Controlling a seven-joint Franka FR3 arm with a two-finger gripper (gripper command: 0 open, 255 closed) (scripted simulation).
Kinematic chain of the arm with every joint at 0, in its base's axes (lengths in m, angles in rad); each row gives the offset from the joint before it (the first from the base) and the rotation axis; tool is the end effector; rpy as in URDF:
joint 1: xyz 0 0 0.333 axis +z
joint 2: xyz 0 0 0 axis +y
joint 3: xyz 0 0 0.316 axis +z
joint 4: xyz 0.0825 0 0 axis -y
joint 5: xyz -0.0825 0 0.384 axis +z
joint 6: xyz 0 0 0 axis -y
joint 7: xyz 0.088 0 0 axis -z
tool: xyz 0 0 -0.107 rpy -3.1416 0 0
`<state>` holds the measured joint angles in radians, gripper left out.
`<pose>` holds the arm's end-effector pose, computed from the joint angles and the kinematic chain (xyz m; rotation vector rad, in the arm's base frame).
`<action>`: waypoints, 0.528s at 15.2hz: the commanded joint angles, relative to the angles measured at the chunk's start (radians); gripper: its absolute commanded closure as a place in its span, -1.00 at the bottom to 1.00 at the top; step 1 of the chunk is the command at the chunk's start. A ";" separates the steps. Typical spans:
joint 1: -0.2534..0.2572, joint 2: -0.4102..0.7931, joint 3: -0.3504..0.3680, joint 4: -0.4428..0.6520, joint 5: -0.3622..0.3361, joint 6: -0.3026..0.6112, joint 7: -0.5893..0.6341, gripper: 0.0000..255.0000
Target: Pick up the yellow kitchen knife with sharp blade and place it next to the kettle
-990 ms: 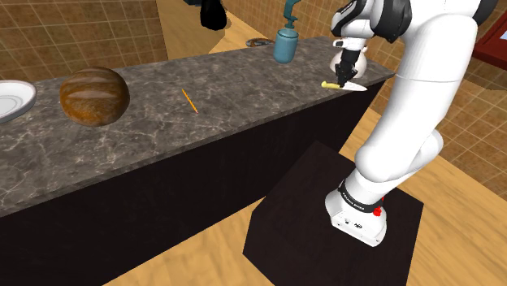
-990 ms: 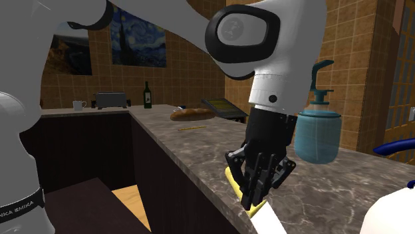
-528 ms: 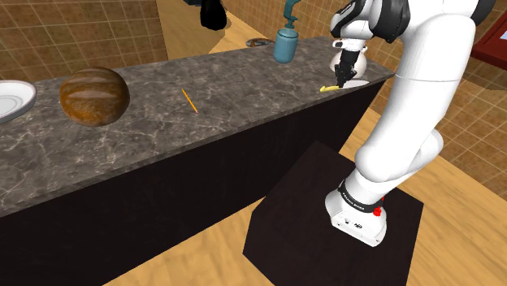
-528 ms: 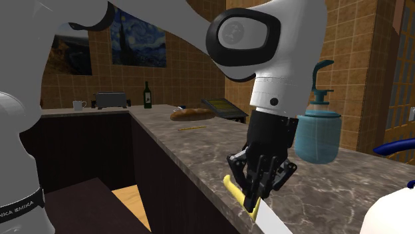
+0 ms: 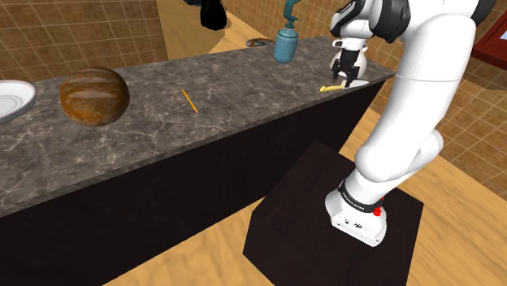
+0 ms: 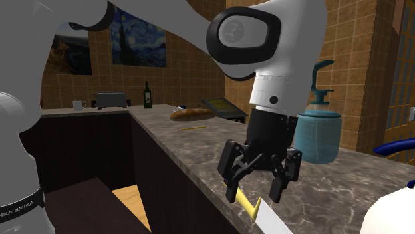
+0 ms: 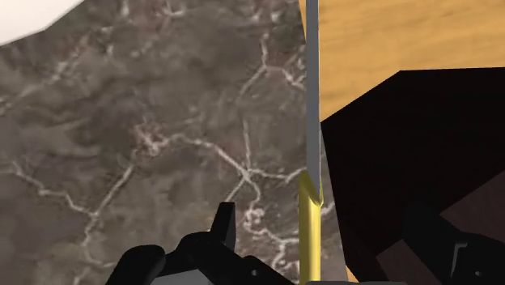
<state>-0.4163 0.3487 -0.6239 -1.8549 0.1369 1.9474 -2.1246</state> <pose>0.3308 -0.5034 0.3509 -2.5687 -1.4564 0.1167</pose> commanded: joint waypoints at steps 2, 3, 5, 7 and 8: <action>-0.001 -0.015 -0.007 0.072 -0.012 -0.084 0.006 -1.00; -0.002 -0.018 -0.008 0.096 -0.015 -0.109 0.008 -1.00; -0.002 -0.018 -0.008 0.095 -0.015 -0.109 0.008 -1.00; -0.002 -0.018 -0.008 0.096 -0.015 -0.109 0.008 -1.00; -0.002 -0.018 -0.008 0.096 -0.015 -0.109 0.008 -1.00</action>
<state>-0.4182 0.3313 -0.6317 -1.7605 0.1220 1.8394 -2.1170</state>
